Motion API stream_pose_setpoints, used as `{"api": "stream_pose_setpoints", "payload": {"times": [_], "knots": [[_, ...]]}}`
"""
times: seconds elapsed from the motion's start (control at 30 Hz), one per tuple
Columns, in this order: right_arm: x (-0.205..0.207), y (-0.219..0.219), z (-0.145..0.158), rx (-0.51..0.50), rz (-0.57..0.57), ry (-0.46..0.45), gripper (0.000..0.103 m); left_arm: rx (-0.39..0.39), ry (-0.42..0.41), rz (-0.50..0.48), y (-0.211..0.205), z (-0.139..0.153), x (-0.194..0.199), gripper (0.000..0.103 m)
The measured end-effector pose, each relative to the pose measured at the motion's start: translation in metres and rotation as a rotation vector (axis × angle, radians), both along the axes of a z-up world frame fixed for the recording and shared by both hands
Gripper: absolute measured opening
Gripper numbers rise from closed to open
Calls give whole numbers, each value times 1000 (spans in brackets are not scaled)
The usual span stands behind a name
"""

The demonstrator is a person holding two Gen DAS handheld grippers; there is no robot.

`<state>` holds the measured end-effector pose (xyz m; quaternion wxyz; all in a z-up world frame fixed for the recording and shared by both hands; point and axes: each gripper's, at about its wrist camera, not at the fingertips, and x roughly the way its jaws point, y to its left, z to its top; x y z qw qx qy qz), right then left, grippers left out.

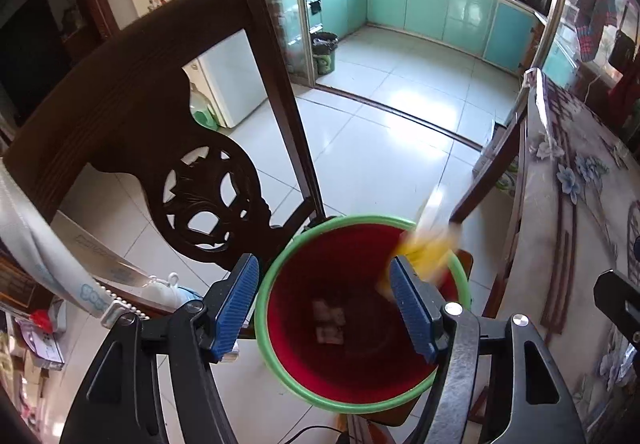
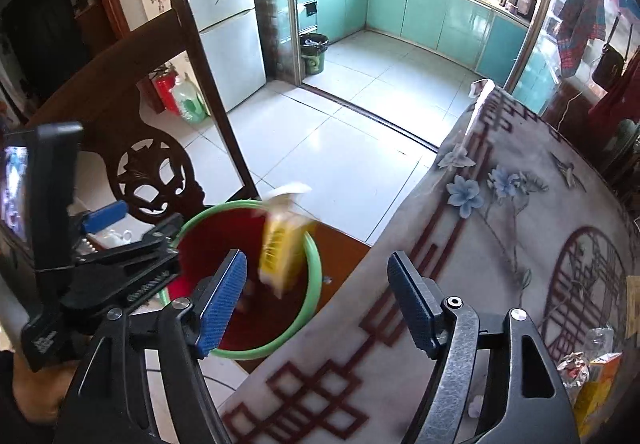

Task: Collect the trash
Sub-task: 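Open the left tool and right tool to drop cup and box into the bucket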

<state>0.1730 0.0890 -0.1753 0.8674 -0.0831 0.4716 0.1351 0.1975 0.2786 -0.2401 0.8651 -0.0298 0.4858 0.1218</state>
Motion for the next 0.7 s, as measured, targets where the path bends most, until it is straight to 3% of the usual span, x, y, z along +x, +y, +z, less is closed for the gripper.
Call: {"api": "stream_pose_setpoints", "payload": {"times": [0.33,0.7], "knots": [[-8,-29,8,5,-52,-16,73,4,-79,15,-8,40,-14,68],[-31,-70,22,34,-107,-44,75,6,-160,-33,-50,80,-38,68]]}}
